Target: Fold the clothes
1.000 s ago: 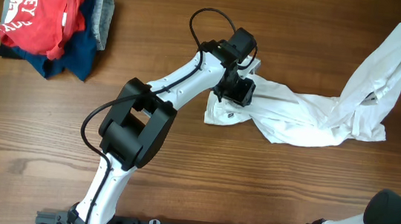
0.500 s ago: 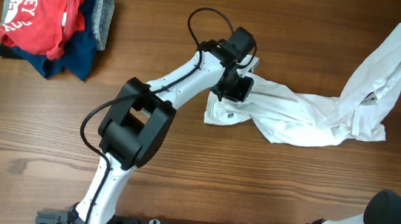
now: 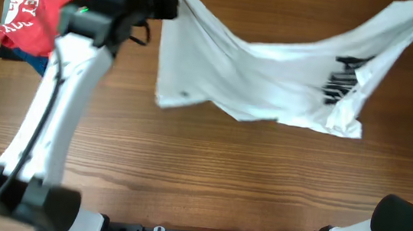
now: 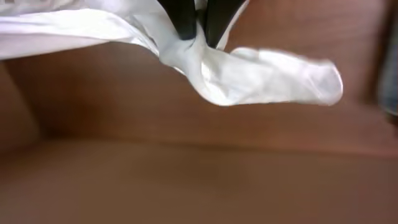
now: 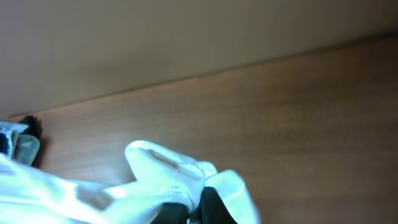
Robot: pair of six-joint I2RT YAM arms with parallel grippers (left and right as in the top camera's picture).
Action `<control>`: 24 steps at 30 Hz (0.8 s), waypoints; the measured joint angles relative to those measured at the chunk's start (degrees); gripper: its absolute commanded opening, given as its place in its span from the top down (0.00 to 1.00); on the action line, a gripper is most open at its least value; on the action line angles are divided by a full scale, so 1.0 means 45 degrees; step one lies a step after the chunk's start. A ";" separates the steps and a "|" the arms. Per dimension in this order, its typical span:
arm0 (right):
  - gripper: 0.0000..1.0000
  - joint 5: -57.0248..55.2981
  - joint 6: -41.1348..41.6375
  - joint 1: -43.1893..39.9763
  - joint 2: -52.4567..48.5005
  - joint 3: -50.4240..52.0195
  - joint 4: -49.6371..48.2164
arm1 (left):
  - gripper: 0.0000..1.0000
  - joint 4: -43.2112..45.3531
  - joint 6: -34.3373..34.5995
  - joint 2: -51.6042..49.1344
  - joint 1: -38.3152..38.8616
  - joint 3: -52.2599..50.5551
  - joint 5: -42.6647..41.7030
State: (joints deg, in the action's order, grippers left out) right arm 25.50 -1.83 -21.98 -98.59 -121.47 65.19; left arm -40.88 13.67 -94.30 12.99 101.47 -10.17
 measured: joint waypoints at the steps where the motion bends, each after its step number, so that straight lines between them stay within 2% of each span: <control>1: 0.96 0.0005 -0.0005 0.0000 0.0000 0.0000 -0.0097 | 0.96 0.0010 0.0000 0.0238 -0.0039 0.0000 0.0189; 9: 0.96 0.0000 -0.0005 -0.0005 0.0000 0.0000 -0.0253 | 0.96 0.0277 -0.0141 0.1098 -0.0151 -0.0015 0.2351; 14: 0.96 0.0015 -0.0005 -0.0068 0.0214 0.0010 -0.0223 | 0.96 0.0311 -0.0350 0.2667 -0.0151 -0.0063 0.3701; 24: 0.96 0.0044 -0.0160 -0.0627 0.3638 0.0005 0.0461 | 0.96 0.0219 -0.0452 0.6436 0.0010 -0.0058 0.4517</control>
State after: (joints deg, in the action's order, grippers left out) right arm 25.69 -2.55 -24.80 -82.21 -121.45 67.26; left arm -39.90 11.64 -65.34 13.04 101.21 10.15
